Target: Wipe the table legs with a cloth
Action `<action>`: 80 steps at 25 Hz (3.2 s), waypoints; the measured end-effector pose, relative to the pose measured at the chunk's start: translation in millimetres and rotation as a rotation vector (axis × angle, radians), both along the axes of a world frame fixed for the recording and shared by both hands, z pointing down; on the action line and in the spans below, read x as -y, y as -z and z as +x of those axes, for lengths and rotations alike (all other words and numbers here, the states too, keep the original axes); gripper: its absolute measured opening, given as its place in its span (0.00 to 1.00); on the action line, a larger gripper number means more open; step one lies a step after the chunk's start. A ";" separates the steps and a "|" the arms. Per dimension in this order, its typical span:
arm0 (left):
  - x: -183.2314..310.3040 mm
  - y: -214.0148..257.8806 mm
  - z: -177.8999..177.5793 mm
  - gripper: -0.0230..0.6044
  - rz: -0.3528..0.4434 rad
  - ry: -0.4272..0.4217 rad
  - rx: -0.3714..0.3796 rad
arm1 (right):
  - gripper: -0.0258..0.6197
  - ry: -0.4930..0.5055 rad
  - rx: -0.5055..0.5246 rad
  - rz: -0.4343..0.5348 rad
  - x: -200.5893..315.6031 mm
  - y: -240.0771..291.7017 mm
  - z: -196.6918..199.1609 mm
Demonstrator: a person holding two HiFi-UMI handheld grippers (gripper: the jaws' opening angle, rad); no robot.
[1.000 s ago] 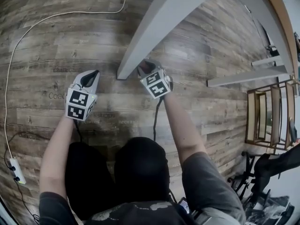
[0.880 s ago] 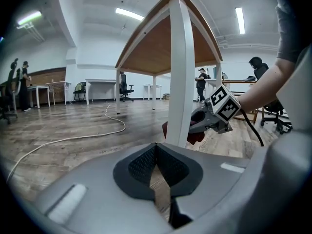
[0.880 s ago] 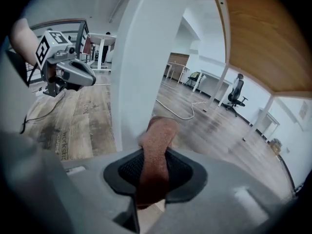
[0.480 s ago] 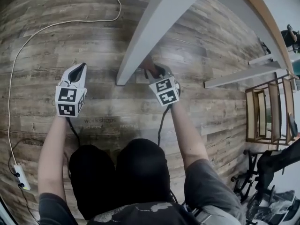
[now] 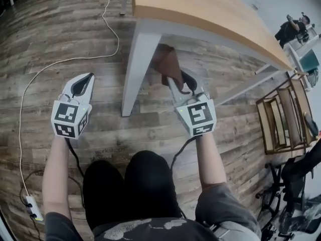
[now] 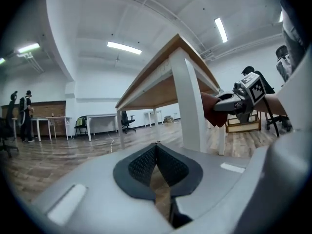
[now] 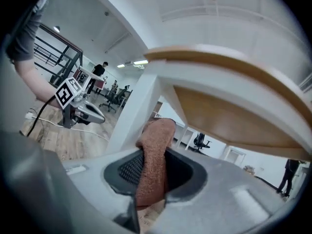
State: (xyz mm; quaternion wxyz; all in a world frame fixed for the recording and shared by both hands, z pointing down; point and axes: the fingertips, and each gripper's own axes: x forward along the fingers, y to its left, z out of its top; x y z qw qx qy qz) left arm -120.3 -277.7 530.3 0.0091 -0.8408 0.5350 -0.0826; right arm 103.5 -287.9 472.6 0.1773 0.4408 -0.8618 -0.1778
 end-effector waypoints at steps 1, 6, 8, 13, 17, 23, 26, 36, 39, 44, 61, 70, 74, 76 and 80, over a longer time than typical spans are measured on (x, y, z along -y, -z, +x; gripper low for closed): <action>-0.3 15.4 4.4 0.07 0.018 -0.008 -0.012 | 0.18 0.008 0.019 0.033 -4.7 21.0 -0.1; -3.2 70.8 20.2 0.07 0.098 -0.057 -0.027 | 0.18 0.089 0.083 0.151 -36.8 93.7 -17.1; -1.9 80.7 23.3 0.07 0.112 -0.064 -0.029 | 0.18 0.118 0.082 0.173 -47.7 103.4 -25.7; -2.7 79.2 31.5 0.07 0.105 -0.075 -0.032 | 0.18 0.185 0.057 0.154 -63.5 90.6 -50.7; -6.6 60.8 39.8 0.07 0.081 -0.090 -0.020 | 0.18 0.187 0.013 0.099 -59.5 55.8 -64.1; -16.3 -1.5 32.6 0.07 0.003 -0.090 -0.023 | 0.18 0.158 0.005 -0.035 -51.1 -19.9 -66.4; -22.3 -44.1 22.9 0.07 -0.062 -0.069 -0.021 | 0.18 0.140 -0.018 -0.117 -51.7 -66.5 -65.6; -45.2 -159.1 -8.8 0.07 -0.214 -0.002 -0.045 | 0.18 0.037 -0.120 -0.375 -45.8 -220.9 -50.8; -49.8 -178.0 -13.9 0.07 -0.247 0.010 -0.049 | 0.18 0.019 -0.152 -0.423 -46.5 -249.0 -47.4; -56.1 -191.1 -17.0 0.07 -0.275 0.011 -0.051 | 0.18 0.009 -0.205 -0.487 -48.7 -284.6 -39.8; -38.2 -121.6 -18.6 0.07 -0.141 -0.019 -0.061 | 0.18 0.028 -0.163 -0.333 -66.3 -191.1 -55.5; -32.0 -45.8 -44.9 0.07 -0.038 -0.012 -0.062 | 0.18 0.045 -0.134 -0.155 -69.9 -79.0 -93.1; -30.5 -8.8 -43.4 0.07 0.009 -0.022 -0.065 | 0.18 0.004 -0.125 -0.085 -69.2 -21.4 -101.4; -30.7 7.7 -40.7 0.07 0.029 -0.029 -0.063 | 0.18 -0.023 -0.101 -0.067 -68.0 7.3 -103.2; -34.3 42.7 -34.5 0.07 0.070 -0.053 -0.056 | 0.18 -0.065 -0.058 -0.027 -61.1 64.3 -107.8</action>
